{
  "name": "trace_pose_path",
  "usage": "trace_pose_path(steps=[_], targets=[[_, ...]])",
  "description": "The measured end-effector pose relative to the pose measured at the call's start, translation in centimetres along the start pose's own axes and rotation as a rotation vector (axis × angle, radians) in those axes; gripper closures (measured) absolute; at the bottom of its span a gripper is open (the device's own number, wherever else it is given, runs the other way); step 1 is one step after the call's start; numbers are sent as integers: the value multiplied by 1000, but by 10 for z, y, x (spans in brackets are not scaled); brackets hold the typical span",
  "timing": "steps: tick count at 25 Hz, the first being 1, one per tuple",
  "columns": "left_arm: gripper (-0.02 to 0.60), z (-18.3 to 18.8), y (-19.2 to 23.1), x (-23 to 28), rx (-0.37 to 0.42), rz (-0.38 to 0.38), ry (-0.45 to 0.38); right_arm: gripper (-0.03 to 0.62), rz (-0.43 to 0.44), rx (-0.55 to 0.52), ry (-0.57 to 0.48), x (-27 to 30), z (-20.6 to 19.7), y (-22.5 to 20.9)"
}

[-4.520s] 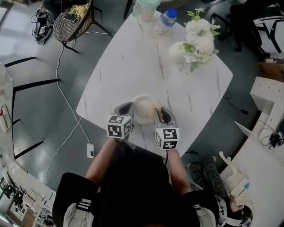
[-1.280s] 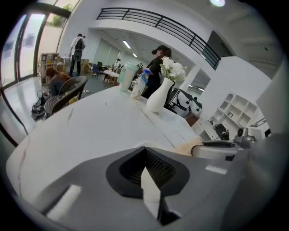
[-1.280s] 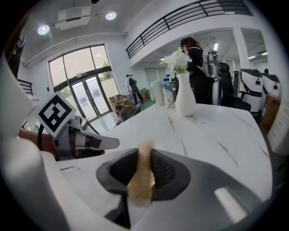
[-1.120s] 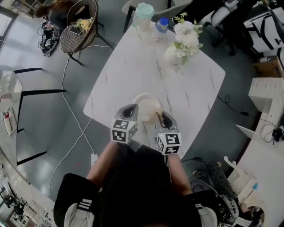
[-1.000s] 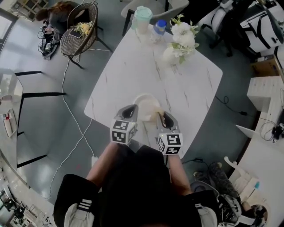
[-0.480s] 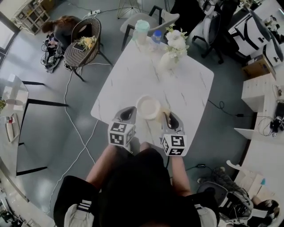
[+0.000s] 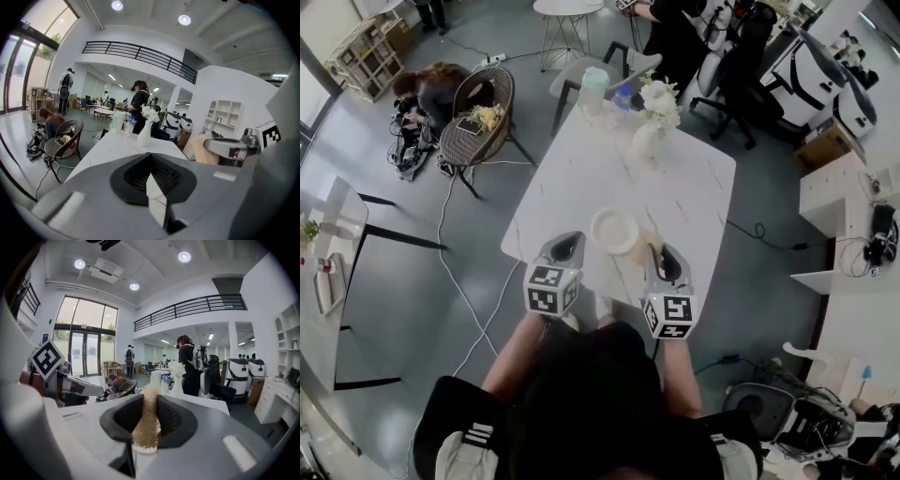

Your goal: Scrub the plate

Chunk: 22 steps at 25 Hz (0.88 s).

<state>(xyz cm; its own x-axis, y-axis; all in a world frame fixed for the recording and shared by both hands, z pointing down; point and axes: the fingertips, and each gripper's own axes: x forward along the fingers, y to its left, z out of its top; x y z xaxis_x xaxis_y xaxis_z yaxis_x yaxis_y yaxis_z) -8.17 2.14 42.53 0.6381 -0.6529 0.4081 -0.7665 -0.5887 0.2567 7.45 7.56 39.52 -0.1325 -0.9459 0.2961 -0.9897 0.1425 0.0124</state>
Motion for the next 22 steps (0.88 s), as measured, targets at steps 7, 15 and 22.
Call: trace_pose_path(steps=[7, 15, 22], targets=[[575, 5, -4, -45, 20, -25, -29, 503, -38, 3, -63, -41, 17, 21], [575, 5, -11, -76, 47, -50, -46, 503, -48, -7, -93, -75, 18, 42], [575, -4, -29, -87, 55, -71, -38, 503, -68, 9, -113, -96, 17, 42]])
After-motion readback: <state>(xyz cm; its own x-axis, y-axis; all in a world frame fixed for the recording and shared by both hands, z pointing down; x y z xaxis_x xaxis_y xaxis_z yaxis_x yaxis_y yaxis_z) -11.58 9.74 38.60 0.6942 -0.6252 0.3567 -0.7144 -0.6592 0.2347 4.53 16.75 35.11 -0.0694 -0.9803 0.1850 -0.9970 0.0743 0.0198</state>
